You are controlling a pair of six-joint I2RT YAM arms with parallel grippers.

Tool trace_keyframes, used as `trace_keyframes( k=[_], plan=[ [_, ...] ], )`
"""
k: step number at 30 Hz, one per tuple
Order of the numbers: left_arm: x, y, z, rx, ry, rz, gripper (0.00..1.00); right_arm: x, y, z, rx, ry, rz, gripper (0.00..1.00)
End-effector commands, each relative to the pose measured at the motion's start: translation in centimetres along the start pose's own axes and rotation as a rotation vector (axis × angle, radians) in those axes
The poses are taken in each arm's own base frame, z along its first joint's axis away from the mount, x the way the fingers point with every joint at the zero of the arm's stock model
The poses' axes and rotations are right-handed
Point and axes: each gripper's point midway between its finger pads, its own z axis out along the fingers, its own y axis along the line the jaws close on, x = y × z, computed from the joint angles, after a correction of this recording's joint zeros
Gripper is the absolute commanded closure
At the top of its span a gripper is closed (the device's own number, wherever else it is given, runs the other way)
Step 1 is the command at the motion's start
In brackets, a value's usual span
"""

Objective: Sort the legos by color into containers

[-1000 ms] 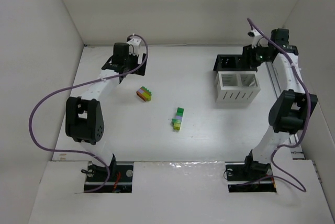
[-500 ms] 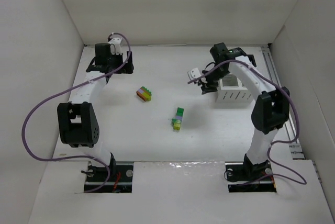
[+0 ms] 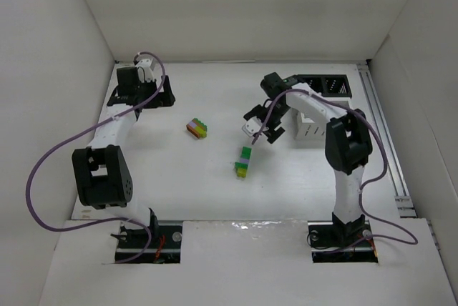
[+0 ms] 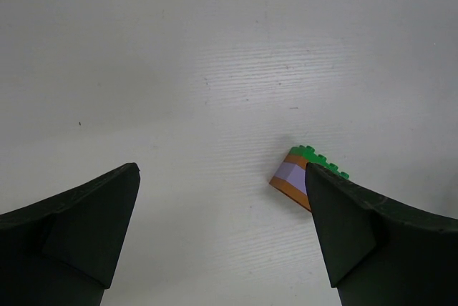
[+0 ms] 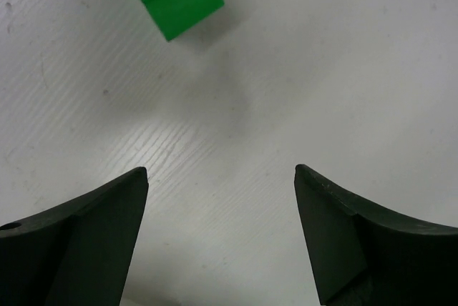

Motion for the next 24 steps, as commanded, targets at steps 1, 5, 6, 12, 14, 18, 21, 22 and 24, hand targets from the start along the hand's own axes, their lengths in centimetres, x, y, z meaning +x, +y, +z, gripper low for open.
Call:
trace_keyframes(
  k=[1,5,6,12,14,18,21,22,24],
  plan=[
    [-0.8,-0.2,-1.0,0.005,-0.034,-0.007,0.00,-1.5,-2.2,0.3,-0.011,-0.016,-0.340,0.12],
    [-1.3,0.7,-0.7,-0.003,-0.037,-0.020,0.00,-2.6,-1.0,0.9,-0.080,-0.045,-0.391,0.12],
    [-1.0,1.2,-0.5,-0.011,-0.029,-0.028,0.00,-3.0,-0.4,1.4,-0.107,-0.052,-0.409,0.14],
    [-0.7,1.4,-0.3,-0.001,-0.021,-0.047,0.00,-5.5,1.4,2.8,-0.185,-0.095,-0.485,0.17],
    [0.3,1.5,-0.2,-0.002,-0.008,-0.051,0.00,-6.0,1.8,3.0,-0.189,-0.098,-0.497,0.17],
    [0.7,1.1,-1.0,0.008,-0.017,-0.057,0.00,-6.9,2.0,4.0,-0.194,-0.102,-0.526,0.16],
    [1.2,0.5,-1.4,0.033,-0.020,-0.055,0.00,-7.4,1.5,4.5,-0.184,-0.098,-0.553,0.16],
    [1.5,0.2,-1.6,0.045,-0.017,-0.056,0.00,-7.3,1.3,4.6,-0.175,-0.093,-0.559,0.16],
    [1.7,0.1,-1.9,0.045,-0.019,-0.066,0.00,-6.9,0.6,4.6,-0.161,-0.065,-0.574,0.16]
  ],
)
